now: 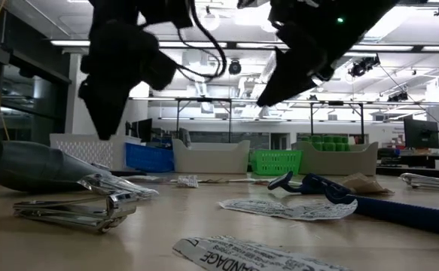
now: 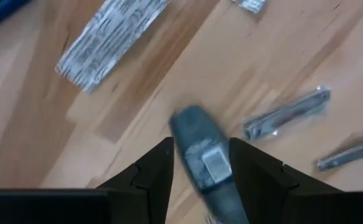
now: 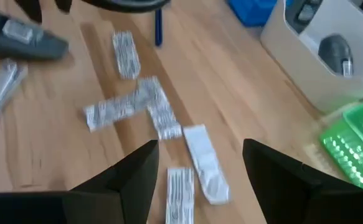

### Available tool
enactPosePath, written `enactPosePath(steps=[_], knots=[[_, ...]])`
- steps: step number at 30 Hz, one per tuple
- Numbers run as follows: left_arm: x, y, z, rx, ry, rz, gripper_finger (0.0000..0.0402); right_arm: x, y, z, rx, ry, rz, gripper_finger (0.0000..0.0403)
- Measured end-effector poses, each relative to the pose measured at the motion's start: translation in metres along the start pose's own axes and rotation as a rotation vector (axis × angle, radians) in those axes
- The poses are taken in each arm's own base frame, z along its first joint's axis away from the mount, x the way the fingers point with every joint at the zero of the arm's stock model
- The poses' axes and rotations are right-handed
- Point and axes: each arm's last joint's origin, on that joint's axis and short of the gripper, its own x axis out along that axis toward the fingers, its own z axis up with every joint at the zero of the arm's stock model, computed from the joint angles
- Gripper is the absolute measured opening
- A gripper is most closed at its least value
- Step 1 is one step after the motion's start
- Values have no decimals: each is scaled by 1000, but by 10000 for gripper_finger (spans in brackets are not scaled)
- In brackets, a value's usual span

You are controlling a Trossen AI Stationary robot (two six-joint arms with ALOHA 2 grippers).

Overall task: Pick & Place Travel size toiletries
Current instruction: Put the deodorant into the right white bin

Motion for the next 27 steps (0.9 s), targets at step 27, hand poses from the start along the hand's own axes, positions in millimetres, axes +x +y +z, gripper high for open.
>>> enactPosePath(steps=[27], knots=[[39,-13,-3,-259,136,47,285,-64,28,-89,57,-22,-40,226]])
